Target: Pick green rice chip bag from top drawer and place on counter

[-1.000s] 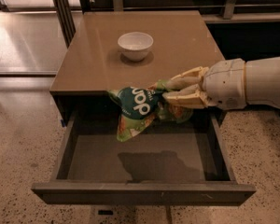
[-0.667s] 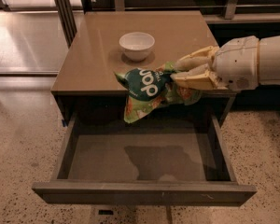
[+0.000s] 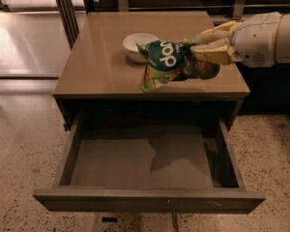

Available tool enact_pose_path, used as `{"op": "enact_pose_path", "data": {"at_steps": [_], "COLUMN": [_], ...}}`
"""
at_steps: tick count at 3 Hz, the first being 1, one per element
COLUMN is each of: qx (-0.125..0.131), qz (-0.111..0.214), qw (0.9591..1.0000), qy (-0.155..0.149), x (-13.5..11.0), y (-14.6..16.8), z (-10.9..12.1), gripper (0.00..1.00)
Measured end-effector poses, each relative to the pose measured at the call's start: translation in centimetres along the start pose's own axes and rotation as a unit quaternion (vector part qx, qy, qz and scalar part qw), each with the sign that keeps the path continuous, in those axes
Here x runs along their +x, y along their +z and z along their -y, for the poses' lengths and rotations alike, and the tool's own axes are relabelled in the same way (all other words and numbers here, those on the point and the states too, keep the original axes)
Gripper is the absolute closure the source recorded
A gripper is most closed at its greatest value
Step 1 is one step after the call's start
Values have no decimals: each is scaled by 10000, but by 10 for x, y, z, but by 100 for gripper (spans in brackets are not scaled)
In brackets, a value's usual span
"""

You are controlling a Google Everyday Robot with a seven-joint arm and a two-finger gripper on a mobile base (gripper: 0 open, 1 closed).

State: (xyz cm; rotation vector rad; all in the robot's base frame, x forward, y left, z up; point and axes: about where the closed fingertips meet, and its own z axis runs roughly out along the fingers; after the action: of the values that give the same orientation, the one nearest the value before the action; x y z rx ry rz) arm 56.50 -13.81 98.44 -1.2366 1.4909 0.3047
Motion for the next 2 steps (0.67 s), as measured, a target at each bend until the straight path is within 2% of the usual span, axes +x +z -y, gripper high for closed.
{"op": "enact_pose_path", "data": {"at_steps": [1, 2], "qx": [221, 337], "qz": [-186, -439], "qw": [9996, 9985], "qy": [35, 58], "x": [8, 18], "y": [5, 12], "z": [31, 56], "gripper": [100, 100]}}
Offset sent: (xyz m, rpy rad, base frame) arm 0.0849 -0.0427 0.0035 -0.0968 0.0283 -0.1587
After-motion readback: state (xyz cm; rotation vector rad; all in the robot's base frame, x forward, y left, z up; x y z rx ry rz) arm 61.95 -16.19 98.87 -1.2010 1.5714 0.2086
